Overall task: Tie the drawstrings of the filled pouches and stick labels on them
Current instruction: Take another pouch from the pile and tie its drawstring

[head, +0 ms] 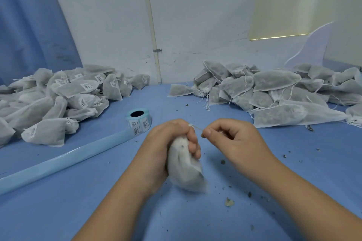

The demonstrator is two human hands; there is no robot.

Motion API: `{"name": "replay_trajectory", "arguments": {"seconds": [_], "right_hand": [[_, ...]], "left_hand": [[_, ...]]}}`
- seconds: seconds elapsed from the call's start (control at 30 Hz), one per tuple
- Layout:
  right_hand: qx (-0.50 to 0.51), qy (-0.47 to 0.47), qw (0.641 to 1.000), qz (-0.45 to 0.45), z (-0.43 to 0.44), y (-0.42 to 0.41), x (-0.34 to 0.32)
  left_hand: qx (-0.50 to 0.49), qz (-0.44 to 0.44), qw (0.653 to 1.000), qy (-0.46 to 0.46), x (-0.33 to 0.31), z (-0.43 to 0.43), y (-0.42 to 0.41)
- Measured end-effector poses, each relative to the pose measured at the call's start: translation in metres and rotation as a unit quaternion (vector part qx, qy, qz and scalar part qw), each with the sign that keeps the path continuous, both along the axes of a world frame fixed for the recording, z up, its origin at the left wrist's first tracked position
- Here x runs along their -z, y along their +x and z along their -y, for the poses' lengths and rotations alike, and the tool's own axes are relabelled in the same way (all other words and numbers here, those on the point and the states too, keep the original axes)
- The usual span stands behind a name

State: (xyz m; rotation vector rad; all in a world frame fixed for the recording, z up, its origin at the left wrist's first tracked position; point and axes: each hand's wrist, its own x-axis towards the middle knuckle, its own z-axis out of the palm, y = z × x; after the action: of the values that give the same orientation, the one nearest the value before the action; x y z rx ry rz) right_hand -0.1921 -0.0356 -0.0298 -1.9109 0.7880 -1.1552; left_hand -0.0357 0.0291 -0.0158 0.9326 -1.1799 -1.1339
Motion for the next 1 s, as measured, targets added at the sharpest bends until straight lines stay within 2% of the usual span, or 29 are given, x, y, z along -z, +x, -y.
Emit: {"name": "replay_trajectory", "arguments": {"seconds": [0.1, 0.17, 0.23, 0.3, 0.4, 0.47, 0.57, 0.67, 0.83, 1.0], "right_hand": [[0.028, -0.038, 0.996, -0.076, 0.003, 0.0, 0.003], [0.067, -0.106, 0.981, -0.145, 0.006, -0.002, 0.005], [0.093, -0.137, 0.971, -0.17, 0.008, -0.004, 0.005], [0.112, -0.138, 0.971, -0.16, 0.009, -0.006, 0.004], [0.086, -0.132, 0.984, -0.082, 0.004, -0.007, -0.002], [0.033, -0.113, 0.992, -0.039, -0.003, -0.005, -0.006], [-0.026, -0.059, 0.997, -0.032, -0.012, 0.0, -0.008], [-0.043, -0.009, 0.998, -0.039, -0.011, 0.001, -0.009], [-0.069, 0.083, 0.993, -0.057, -0.007, -0.002, -0.009], [-0.069, 0.099, 0.99, -0.068, -0.007, -0.002, -0.009]], "left_hand": [[0.081, -0.135, 0.984, 0.079, -0.002, 0.001, 0.002], [0.1, -0.171, 0.971, 0.131, -0.001, 0.003, 0.004], [0.1, -0.187, 0.963, 0.167, 0.002, 0.005, 0.005], [0.1, -0.198, 0.958, 0.183, 0.004, 0.008, 0.005], [0.109, -0.205, 0.954, 0.19, 0.007, 0.01, 0.006], [0.112, -0.194, 0.956, 0.19, 0.009, 0.011, 0.005], [0.107, -0.164, 0.962, 0.191, 0.01, 0.012, 0.003], [0.094, -0.121, 0.971, 0.184, 0.01, 0.011, 0.002], [0.049, 0.016, 0.989, 0.135, 0.014, 0.009, 0.002], [0.029, 0.078, 0.99, 0.117, 0.012, 0.007, -0.001]]}}
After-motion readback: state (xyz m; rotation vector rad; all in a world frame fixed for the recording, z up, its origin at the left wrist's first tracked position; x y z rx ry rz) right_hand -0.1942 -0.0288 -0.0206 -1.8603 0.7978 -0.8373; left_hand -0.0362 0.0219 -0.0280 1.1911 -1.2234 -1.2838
